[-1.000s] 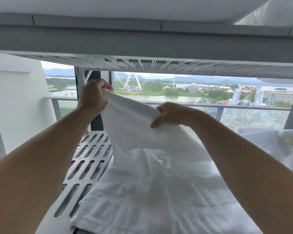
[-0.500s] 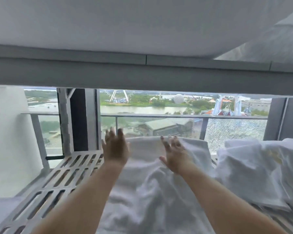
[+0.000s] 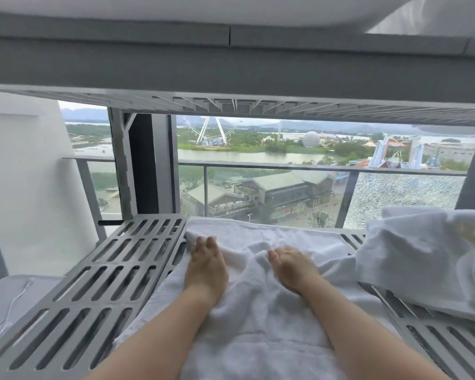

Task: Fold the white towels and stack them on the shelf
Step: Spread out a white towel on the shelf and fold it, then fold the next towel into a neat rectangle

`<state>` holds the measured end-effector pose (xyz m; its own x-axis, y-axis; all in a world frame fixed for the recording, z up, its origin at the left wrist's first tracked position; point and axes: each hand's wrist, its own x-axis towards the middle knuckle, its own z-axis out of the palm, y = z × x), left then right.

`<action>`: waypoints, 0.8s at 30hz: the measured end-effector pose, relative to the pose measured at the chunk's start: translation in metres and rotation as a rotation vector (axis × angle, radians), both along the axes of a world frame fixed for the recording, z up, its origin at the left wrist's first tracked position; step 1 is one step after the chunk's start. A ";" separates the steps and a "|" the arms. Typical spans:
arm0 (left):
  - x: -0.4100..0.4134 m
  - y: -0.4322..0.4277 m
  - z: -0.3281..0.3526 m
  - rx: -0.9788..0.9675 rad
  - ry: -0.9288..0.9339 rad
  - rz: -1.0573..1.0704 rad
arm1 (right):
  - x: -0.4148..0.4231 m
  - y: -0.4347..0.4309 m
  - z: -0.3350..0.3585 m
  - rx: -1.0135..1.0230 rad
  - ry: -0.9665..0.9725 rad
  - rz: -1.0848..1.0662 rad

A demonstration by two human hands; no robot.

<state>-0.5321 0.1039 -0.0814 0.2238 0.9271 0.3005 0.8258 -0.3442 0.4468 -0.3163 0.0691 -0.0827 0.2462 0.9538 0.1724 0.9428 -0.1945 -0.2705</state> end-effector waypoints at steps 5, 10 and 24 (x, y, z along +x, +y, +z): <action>-0.012 -0.010 -0.003 -0.063 0.175 0.129 | -0.003 -0.008 0.001 0.252 -0.055 0.007; -0.019 -0.032 -0.001 -0.077 0.335 0.169 | -0.012 -0.010 0.002 0.179 -0.069 0.054; -0.059 -0.068 -0.004 -0.151 0.347 0.249 | 0.009 -0.114 -0.009 0.003 0.151 -0.119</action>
